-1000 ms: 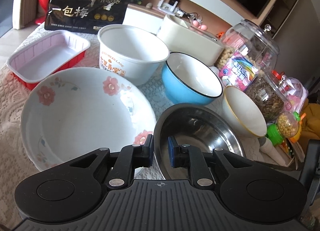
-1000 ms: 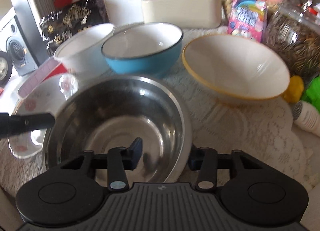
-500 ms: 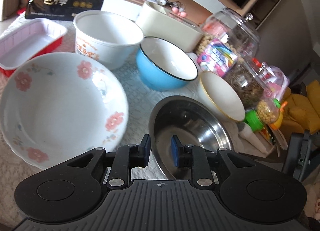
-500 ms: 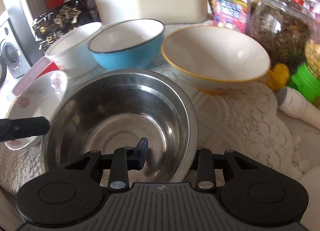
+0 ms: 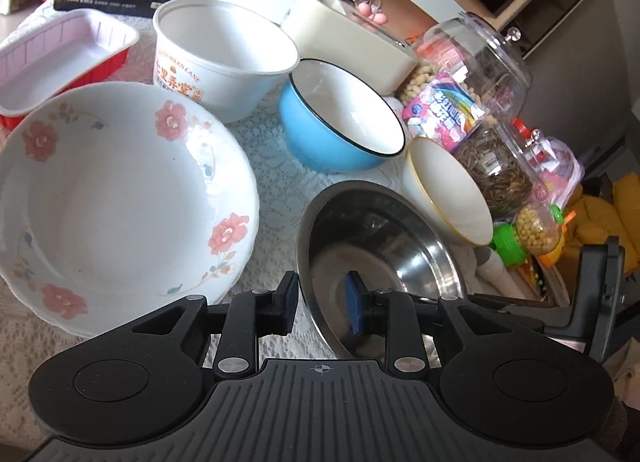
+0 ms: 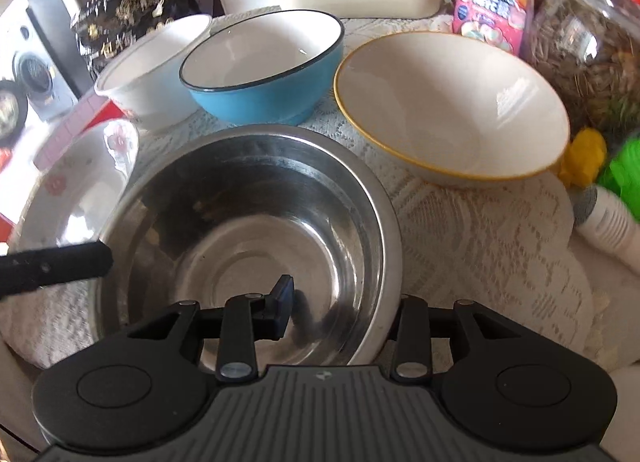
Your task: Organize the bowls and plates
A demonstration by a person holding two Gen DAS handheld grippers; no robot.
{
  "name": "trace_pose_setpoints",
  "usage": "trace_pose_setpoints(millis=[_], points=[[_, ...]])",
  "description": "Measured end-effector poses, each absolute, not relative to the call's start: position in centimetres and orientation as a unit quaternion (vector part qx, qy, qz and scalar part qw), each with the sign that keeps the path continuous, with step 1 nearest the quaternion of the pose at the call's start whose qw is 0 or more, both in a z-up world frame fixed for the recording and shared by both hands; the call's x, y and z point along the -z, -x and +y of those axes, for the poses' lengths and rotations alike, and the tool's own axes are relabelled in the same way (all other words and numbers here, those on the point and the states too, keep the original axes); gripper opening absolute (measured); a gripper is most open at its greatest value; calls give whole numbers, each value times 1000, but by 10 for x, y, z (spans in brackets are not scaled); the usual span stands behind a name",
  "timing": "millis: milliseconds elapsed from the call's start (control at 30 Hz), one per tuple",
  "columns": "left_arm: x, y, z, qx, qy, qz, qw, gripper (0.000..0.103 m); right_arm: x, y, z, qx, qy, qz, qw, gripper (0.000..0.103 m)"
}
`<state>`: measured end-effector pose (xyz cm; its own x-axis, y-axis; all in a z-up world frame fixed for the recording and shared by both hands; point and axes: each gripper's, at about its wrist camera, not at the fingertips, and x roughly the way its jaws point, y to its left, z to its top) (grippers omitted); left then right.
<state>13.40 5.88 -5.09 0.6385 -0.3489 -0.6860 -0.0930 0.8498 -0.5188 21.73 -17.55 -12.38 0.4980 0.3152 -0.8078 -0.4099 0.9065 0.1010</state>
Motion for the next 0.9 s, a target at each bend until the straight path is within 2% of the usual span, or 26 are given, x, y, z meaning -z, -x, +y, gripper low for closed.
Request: trace_pose_setpoints(millis=[267, 467, 833, 900], points=[[54, -137, 60, 77, 274, 428, 858, 28, 122, -221, -170, -216, 66, 461, 858, 39], [41, -126, 69, 88, 275, 401, 870, 26, 123, -219, -169, -213, 72, 454, 862, 39], [55, -134, 85, 110, 365, 419, 824, 26, 122, -215, -170, -221, 62, 453, 861, 39], [56, -136, 80, 105, 355, 422, 827, 22, 122, -215, -171, -221, 62, 452, 862, 39]])
